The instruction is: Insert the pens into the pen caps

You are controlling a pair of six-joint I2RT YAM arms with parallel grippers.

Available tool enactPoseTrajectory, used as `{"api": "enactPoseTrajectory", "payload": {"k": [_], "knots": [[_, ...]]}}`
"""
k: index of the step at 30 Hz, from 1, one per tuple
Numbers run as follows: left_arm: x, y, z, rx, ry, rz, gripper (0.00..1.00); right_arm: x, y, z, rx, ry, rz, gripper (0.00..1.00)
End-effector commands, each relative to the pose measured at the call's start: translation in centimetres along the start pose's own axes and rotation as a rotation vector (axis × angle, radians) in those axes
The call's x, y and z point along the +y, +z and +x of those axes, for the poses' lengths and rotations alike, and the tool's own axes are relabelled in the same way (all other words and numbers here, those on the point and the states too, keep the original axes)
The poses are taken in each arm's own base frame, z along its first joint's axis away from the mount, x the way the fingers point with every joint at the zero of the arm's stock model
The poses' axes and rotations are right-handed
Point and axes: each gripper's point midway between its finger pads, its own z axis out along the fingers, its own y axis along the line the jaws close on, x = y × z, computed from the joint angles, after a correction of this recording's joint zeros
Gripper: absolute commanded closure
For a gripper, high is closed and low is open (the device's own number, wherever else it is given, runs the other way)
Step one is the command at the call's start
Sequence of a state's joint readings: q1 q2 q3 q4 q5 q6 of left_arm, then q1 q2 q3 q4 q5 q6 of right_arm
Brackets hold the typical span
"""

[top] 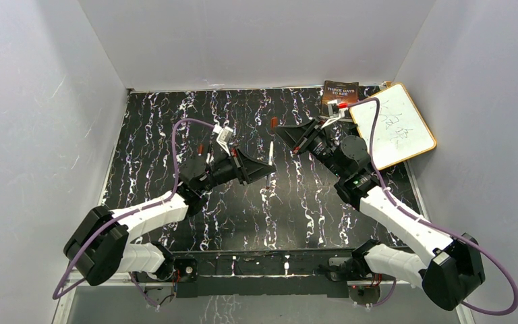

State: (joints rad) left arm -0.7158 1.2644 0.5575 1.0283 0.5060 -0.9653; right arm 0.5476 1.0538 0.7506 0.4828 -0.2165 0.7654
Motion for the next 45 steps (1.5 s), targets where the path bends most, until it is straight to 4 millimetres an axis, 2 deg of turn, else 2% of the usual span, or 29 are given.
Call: {"api": "enactPoseTrajectory", "payload": {"k": [1,6,24,45], "knots": [[-2.8,0.6,-2.2,-0.041,0.092,0.069,1.00,2.4,0.5,-2.1,-0.041,-0.022,-0.078,1.00],[-3.1,0.9,-2.6,-0.024,0.127,0.060,1.00,2.4,0.5,-2.0,-0.038,-0.021,-0.082,1.00],[-3.1,1.0,-2.6,-0.029,0.116,0.066,1.00,3.7,0.0,-3.7,-0.094,-0.033,-0.105,1.00],[-3.6,0.8,-3.4,-0.046,0.155,0.057,1.00,2.9,-0.4,-2.6,-0.064,-0.024,-0.083,1.00]]}}
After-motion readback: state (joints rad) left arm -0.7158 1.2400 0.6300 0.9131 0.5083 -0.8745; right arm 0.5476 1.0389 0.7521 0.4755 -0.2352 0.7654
